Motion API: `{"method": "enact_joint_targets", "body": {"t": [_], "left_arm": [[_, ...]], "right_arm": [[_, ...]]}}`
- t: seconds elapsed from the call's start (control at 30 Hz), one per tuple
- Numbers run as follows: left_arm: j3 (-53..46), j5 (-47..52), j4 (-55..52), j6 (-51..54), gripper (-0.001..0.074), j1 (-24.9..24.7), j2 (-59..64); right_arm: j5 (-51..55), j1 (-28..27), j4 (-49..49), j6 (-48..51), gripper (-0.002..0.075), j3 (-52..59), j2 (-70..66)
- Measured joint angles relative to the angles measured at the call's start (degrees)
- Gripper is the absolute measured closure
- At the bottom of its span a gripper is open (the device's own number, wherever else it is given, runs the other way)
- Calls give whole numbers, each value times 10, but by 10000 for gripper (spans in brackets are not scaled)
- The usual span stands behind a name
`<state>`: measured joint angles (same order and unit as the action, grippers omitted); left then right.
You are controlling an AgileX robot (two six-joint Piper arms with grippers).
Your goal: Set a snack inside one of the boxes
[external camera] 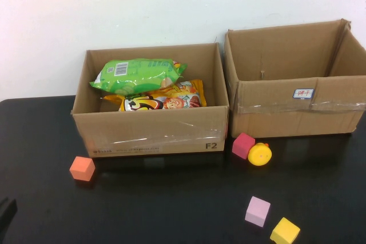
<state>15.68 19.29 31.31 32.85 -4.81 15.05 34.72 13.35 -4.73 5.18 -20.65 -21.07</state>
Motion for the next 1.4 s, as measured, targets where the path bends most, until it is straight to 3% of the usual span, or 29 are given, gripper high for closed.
{"method": "enact_joint_targets", "body": {"t": [0.3, 0.8, 0.97, 1.17, 1.4], "left_arm": [[0, -16, 0, 0, 728, 0, 0], [-1, 80, 0, 0, 728, 1, -9], [-19, 96, -26, -4, 728, 35, -80], [-81, 52, -30, -16, 728, 85, -134], [-169, -38, -93, -101, 728, 91, -156]], "right_arm": [[10, 0, 30, 15, 727, 0, 3], [12, 0, 31, 17, 727, 0, 3], [16, 0, 31, 17, 727, 0, 3], [17, 0, 31, 17, 727, 0, 3], [21, 0, 34, 17, 727, 0, 3]]}}
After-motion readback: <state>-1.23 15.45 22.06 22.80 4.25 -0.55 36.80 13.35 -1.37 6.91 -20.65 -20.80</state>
